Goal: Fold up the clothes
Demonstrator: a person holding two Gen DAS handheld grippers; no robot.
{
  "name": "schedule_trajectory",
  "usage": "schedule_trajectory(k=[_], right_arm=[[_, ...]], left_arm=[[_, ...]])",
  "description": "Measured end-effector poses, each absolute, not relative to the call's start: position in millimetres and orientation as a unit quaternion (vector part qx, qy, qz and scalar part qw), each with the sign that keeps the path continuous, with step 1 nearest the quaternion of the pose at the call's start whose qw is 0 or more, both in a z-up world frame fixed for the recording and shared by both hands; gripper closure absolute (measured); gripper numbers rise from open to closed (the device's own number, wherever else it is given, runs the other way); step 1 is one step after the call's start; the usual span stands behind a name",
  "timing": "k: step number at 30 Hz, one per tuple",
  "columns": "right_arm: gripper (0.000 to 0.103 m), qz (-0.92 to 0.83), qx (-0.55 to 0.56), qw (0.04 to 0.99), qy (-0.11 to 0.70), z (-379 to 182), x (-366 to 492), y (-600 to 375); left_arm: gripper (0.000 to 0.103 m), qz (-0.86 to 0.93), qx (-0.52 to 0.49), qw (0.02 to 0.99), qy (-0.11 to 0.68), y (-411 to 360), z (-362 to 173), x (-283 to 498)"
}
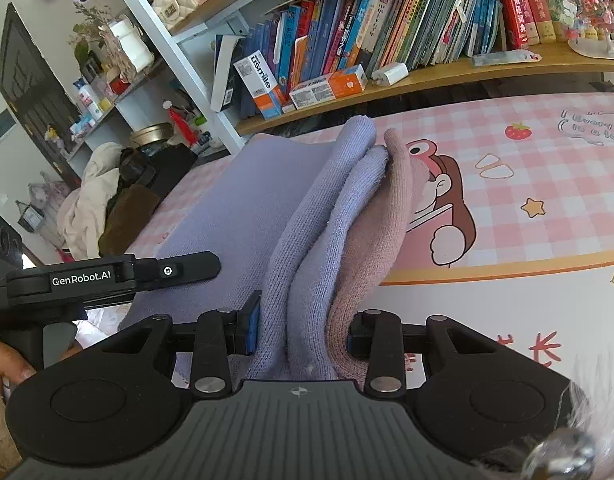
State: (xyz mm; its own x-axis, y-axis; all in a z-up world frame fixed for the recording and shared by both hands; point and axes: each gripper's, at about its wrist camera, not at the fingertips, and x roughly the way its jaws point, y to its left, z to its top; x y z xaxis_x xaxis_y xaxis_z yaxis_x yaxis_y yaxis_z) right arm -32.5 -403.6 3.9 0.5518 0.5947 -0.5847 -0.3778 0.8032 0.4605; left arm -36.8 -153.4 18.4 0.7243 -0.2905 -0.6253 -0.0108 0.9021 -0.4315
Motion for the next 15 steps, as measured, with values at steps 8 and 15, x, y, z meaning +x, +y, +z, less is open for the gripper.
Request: schedule_trajectory(k=[8, 15], right_arm=[[0.069, 0.279, 0.141, 0.875, 0.369, 9.7, -31.9, -417.4], [0.069, 0.277, 0.141, 0.876, 0.368, 10.3, -28.7, -415.3]], left_arm=[[0.058, -0.080, -0.196, 0.910, 0.356, -168.8, 25.5, -32.6], [0.058, -0.083, -0.197, 0.911, 0.353, -164.1, 25.3, -28.9]])
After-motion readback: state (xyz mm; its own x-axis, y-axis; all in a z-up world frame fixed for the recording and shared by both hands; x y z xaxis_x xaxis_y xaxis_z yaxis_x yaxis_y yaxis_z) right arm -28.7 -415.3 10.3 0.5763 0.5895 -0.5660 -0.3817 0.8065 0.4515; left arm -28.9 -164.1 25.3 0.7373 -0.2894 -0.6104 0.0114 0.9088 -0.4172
